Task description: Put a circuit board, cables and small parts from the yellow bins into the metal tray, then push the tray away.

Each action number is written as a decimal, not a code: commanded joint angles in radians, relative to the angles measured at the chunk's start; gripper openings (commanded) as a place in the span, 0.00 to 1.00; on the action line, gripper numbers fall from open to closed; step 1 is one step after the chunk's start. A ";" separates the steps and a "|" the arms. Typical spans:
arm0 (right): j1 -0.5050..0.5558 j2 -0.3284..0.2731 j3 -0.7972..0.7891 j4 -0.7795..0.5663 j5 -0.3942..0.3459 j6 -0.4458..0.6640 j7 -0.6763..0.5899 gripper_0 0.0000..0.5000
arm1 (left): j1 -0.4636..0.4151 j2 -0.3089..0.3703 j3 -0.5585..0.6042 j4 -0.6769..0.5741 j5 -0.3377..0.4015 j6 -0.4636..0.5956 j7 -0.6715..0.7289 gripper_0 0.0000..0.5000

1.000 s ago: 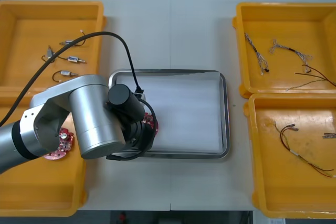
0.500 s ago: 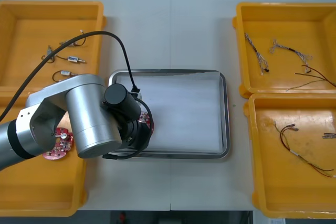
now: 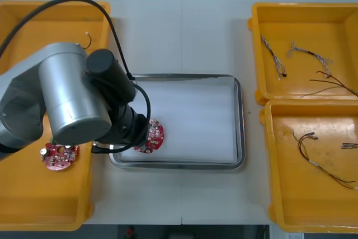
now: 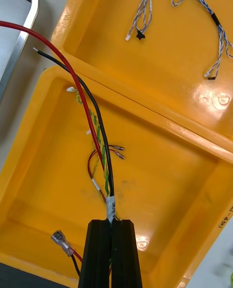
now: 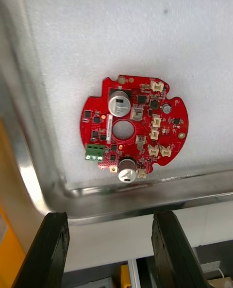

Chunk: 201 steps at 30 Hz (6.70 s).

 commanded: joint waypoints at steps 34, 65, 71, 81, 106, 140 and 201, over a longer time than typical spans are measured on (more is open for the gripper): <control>-0.652 0.182 0.843 0.124 0.212 -0.008 0.384 0.00 | -0.108 0.015 0.581 0.371 -0.098 0.162 -0.614 1.00; -0.724 0.415 1.329 0.530 0.447 -0.340 0.422 0.00 | -0.261 -0.013 0.604 0.908 -0.180 -0.232 -0.786 1.00; -0.724 0.414 1.412 0.586 0.513 -0.450 0.416 0.00 | -0.298 -0.028 0.641 1.038 -0.203 -0.319 -0.883 1.00; -0.719 0.403 1.423 0.633 0.484 -0.458 0.428 0.00 | -0.301 -0.051 0.645 1.158 -0.217 -0.460 -0.933 1.00; -0.716 0.409 1.338 0.553 0.551 -0.413 0.423 1.00 | -0.300 -0.118 0.590 1.396 -0.252 -0.686 -0.952 0.00; -0.716 0.409 0.657 0.397 0.481 0.003 0.336 1.00 | -0.235 -0.057 0.699 0.801 -0.276 -0.023 -0.708 0.00; -1.189 0.208 0.291 1.857 0.721 -0.267 0.816 1.00 | -0.063 -0.238 0.056 0.452 -0.275 -0.198 -0.169 0.01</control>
